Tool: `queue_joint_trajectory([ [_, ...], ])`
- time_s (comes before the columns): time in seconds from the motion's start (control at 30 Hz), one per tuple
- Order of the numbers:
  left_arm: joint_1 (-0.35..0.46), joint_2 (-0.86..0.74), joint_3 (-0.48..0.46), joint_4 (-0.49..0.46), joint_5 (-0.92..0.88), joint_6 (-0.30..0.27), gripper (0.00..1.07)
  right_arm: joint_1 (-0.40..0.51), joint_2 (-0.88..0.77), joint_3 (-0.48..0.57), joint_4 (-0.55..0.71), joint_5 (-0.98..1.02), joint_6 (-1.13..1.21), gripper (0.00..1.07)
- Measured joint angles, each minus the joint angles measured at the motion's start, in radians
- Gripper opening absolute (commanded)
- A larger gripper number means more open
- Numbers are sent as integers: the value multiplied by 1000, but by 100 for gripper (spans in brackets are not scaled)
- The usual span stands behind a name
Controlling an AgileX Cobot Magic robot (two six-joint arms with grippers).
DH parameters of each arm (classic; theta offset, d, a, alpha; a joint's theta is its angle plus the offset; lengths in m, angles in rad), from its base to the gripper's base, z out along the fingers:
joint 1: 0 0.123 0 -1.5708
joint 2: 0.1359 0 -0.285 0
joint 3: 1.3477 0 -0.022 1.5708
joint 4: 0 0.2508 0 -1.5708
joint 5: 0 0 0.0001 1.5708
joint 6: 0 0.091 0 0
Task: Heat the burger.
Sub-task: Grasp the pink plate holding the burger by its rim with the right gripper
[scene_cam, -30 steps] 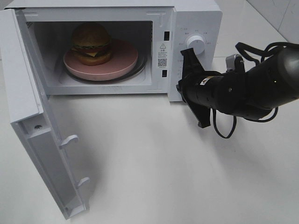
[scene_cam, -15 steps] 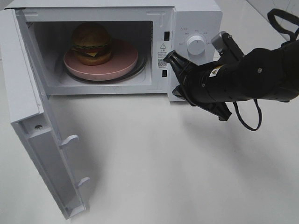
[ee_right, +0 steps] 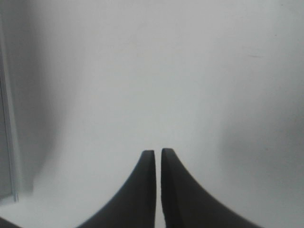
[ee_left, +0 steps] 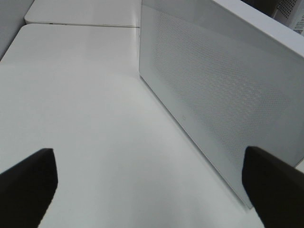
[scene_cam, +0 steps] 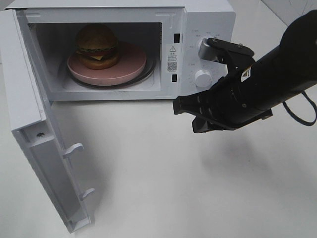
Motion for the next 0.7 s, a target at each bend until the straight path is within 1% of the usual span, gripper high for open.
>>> queue_joint_trajectory([
  [0.03,0,0,0,0,0,0,98,0,0,0,0,0,0,4],
  [0.1,0,0,0,0,0,0,98,0,-18,-43,-2,151,-193,4],
  [0.2,0,0,0,0,0,0,98,0,-19,-53,-4,191,-242,4],
  [0.23,0,0,0,0,0,0,98,0,-19,-76,-8,270,-330,4],
  [0.27,0,0,0,0,0,0,98,0,-19,-88,-11,305,-379,5],
  [0.3,0,0,0,0,0,0,98,0,-19,-88,-11,305,-379,5],
  [0.37,0,0,0,0,0,0,98,0,-27,-128,-54,401,-555,6],
  [0.47,0,0,0,0,0,0,98,0,-28,-140,-70,424,-600,7],
  [0.53,0,0,0,0,0,0,98,0,-29,-172,-118,475,-736,8],
  [0.57,0,0,0,0,0,0,98,0,-29,-172,-118,475,-736,8],
  [0.6,0,0,0,0,0,0,98,0,-29,-190,-152,495,-842,8],
  [0.63,0,0,0,0,0,0,98,0,-29,-199,-168,502,-897,8],
  [0.67,0,0,0,0,0,0,98,0,-29,-199,-168,502,-897,8],
  [0.7,0,0,0,0,0,0,98,0,-29,-211,-190,504,-997,9],
])
